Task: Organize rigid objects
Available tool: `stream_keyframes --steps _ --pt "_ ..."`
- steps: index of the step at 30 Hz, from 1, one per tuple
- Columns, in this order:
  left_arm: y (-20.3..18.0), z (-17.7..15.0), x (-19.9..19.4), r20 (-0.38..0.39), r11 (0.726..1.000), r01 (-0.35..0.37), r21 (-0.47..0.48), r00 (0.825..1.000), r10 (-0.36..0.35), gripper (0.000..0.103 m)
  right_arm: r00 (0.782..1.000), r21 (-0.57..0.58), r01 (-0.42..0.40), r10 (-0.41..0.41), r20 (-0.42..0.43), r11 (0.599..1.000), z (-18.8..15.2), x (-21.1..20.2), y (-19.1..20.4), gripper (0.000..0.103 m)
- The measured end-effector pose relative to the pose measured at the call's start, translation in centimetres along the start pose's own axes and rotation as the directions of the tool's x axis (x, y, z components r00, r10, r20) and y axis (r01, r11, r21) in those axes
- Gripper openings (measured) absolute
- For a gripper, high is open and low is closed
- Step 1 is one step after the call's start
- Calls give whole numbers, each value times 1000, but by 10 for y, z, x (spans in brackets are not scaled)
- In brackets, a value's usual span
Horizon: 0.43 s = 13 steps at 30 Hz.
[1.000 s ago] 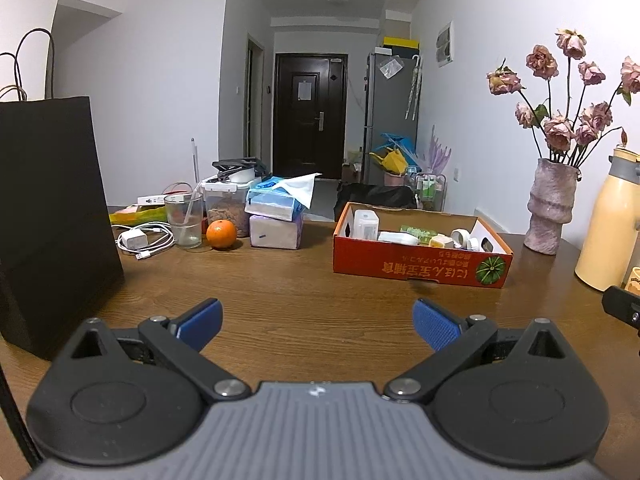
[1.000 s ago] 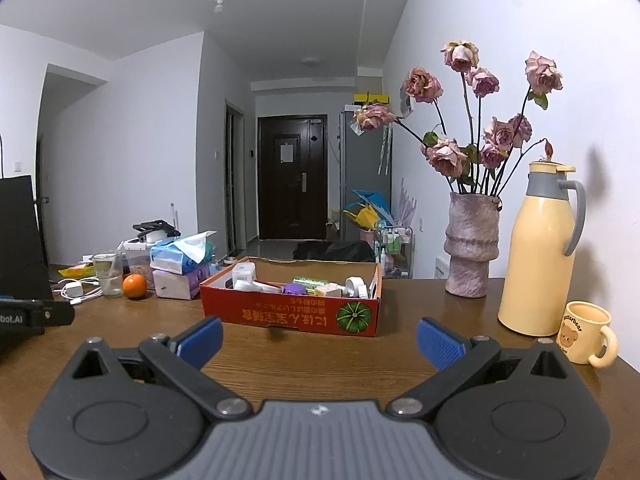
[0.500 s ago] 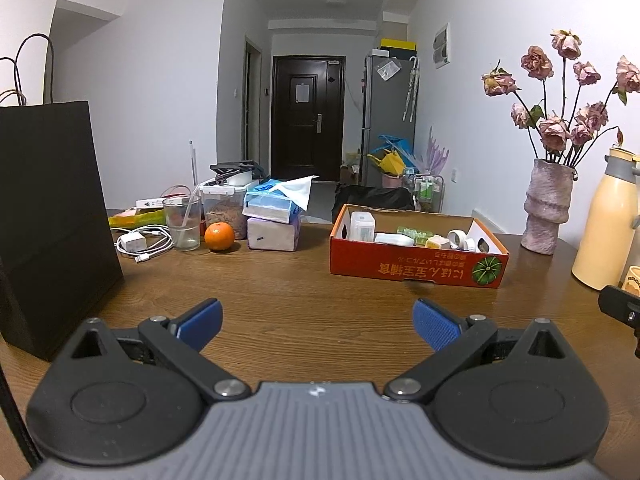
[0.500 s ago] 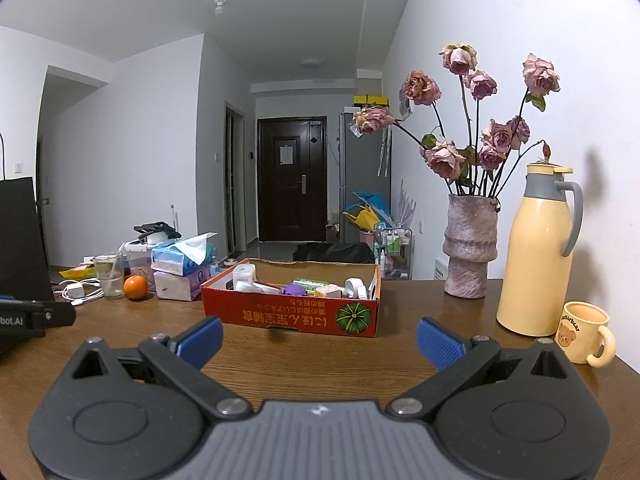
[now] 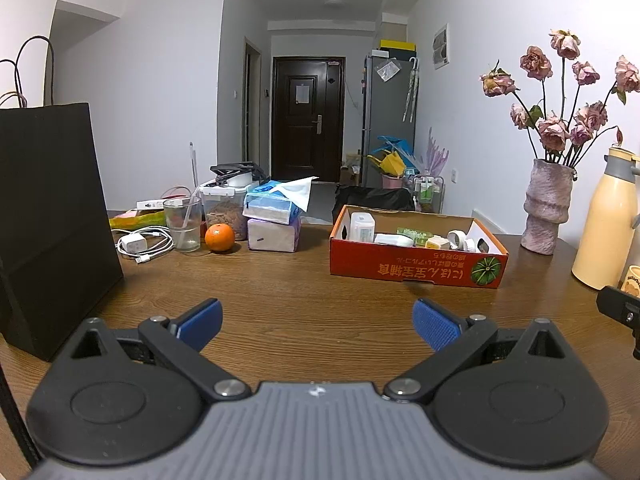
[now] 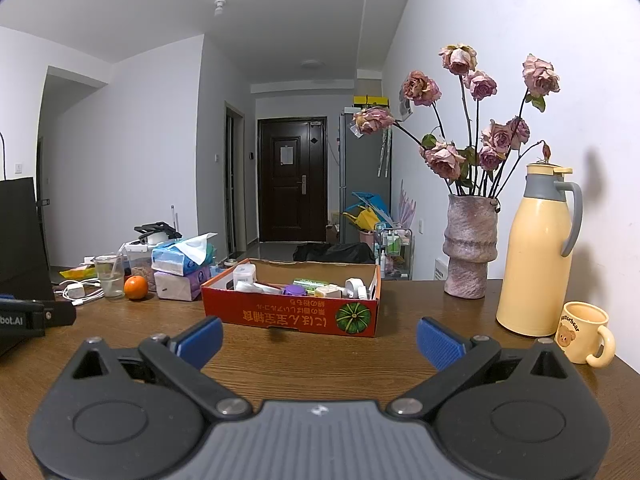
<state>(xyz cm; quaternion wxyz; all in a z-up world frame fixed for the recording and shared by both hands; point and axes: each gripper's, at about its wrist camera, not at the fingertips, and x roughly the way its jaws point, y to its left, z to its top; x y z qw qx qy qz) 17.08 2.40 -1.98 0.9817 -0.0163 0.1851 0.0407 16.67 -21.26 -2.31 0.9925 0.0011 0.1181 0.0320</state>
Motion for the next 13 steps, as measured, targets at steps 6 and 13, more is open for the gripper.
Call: stream_keyframes --steps 6,13 --pt "0 0 0 -3 1000 1 -2 1000 -1 103 1000 0 1 -1 -1 1000 0 -1 0 103" --pt "5 -2 1 4 1000 15 -4 1000 -14 103 1000 -1 2 -2 -5 1000 -2 -1 0 103"
